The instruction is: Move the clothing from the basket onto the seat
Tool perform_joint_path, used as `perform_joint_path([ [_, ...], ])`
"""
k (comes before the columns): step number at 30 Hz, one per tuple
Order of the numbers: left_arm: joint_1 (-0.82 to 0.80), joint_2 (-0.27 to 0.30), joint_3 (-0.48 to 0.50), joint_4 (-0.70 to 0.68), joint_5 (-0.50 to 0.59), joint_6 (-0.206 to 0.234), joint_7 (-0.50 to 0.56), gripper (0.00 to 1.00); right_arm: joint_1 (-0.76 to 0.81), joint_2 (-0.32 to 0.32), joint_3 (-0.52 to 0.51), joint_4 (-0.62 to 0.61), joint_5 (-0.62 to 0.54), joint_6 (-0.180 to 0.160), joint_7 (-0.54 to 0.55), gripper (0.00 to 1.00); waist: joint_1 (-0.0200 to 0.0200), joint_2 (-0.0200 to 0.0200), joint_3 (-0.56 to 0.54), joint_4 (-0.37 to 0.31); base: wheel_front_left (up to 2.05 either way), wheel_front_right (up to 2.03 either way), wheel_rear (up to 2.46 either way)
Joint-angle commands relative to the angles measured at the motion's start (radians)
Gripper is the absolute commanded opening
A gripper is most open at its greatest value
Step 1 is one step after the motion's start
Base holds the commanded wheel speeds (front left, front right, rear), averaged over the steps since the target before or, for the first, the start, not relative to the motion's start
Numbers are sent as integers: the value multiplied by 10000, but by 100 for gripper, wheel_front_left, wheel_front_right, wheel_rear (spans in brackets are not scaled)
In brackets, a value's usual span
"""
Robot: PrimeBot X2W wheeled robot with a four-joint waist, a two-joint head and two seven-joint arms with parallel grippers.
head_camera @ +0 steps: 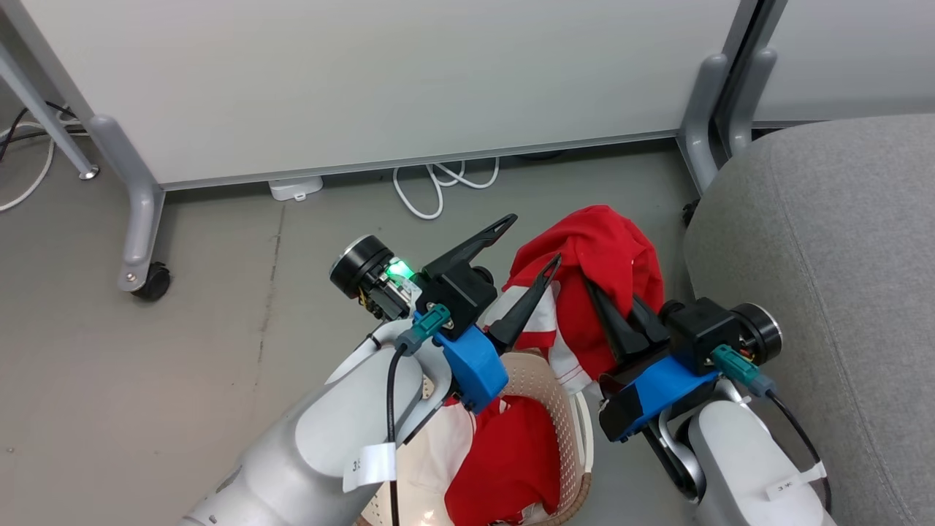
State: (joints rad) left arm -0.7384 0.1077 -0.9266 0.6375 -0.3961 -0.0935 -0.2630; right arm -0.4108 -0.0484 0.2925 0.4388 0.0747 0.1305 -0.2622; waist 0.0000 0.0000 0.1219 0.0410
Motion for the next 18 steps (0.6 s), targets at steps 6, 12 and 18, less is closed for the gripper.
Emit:
perform_joint_path([
  [6, 181, 78, 52, -159, 163, 5, -27, 100, 73, -34, -558, -313, -1, 3, -42, 0, 0, 0, 316, -734, 0, 0, 0],
  [12, 288, 112, 3, -298, 294, -23, -27, 100, 77, -31, -1068, -560, -33, 5, -42, 0, 0, 0, 531, -1453, 0, 0, 0],
  [18, 434, 144, -96, -412, 375, -98, -27, 100, 189, -28, -1677, -895, -80, 5, -42, 0, 0, 0, 755, -2326, 0, 0, 0],
])
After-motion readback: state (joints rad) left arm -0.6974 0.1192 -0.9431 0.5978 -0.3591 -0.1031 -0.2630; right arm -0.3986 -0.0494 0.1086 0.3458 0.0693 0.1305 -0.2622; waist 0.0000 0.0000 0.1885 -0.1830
